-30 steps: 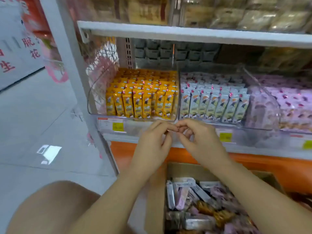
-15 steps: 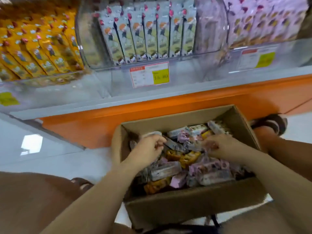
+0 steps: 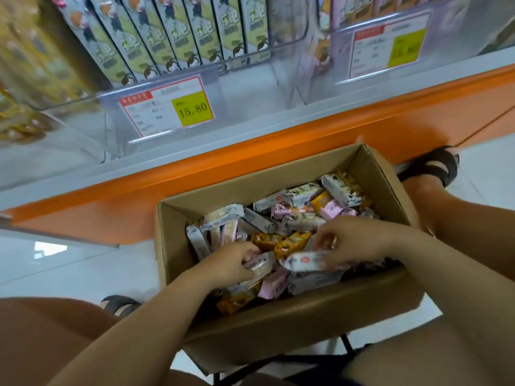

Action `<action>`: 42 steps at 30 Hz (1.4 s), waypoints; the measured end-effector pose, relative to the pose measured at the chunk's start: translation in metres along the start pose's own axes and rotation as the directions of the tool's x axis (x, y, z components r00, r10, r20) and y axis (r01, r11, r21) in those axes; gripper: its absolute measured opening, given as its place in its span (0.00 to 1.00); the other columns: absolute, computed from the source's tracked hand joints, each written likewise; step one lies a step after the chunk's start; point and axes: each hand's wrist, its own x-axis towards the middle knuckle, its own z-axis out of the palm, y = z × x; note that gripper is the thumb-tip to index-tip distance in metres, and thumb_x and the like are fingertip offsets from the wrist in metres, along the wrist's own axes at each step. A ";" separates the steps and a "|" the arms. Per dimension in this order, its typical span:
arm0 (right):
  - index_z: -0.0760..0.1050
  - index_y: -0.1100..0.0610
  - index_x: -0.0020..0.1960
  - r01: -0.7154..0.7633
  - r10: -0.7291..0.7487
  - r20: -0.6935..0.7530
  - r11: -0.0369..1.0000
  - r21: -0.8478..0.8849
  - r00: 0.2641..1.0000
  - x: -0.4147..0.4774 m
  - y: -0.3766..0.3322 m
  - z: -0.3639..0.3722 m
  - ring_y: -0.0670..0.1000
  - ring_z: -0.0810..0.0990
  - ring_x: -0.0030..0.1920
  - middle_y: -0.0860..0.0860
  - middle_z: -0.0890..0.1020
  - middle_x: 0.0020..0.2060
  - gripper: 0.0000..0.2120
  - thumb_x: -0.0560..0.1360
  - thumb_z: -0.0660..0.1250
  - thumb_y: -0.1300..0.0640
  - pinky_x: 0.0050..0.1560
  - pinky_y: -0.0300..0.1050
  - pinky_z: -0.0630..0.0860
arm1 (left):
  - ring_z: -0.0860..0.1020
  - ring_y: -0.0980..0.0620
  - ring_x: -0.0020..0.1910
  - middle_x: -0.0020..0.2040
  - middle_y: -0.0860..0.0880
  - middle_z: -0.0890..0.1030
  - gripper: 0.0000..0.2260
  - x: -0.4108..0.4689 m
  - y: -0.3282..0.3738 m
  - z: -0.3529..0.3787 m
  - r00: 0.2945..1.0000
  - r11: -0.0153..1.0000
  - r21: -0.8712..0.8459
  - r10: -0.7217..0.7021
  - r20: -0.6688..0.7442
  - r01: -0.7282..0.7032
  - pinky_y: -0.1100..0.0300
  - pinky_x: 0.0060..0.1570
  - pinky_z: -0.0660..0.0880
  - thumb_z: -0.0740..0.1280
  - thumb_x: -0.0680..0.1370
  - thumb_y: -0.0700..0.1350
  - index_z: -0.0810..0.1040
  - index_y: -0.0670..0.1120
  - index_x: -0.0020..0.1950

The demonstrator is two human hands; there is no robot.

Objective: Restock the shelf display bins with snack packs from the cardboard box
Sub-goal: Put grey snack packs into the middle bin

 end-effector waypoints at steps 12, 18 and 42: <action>0.77 0.60 0.61 -0.123 0.182 -0.777 0.983 0.134 0.602 0.031 0.025 0.003 0.56 0.78 0.53 0.58 0.77 0.58 0.21 0.71 0.74 0.54 0.54 0.44 0.73 | 0.74 0.49 0.48 0.50 0.46 0.76 0.20 0.011 -0.006 -0.010 0.834 0.949 -0.302 -0.235 -0.500 0.087 0.59 0.44 0.67 0.68 0.78 0.49 0.72 0.42 0.67; 0.69 0.55 0.67 -0.220 0.263 -0.689 0.964 0.153 0.675 0.036 0.013 0.003 0.58 0.73 0.58 0.58 0.72 0.61 0.28 0.71 0.73 0.50 0.57 0.53 0.75 | 0.75 0.46 0.38 0.36 0.43 0.75 0.11 0.012 -0.007 -0.003 0.803 0.941 -0.335 -0.242 -0.544 0.057 0.55 0.37 0.67 0.69 0.77 0.48 0.73 0.42 0.42; 0.55 0.47 0.76 -0.193 0.057 -0.443 0.944 -0.267 0.895 0.094 -0.019 0.007 0.55 0.80 0.51 0.53 0.55 0.75 0.29 0.78 0.62 0.46 0.48 0.47 0.78 | 0.73 0.55 0.50 0.60 0.48 0.72 0.16 0.014 -0.029 -0.010 0.807 0.863 -0.500 -0.348 -0.478 0.076 0.66 0.43 0.70 0.69 0.77 0.52 0.74 0.48 0.62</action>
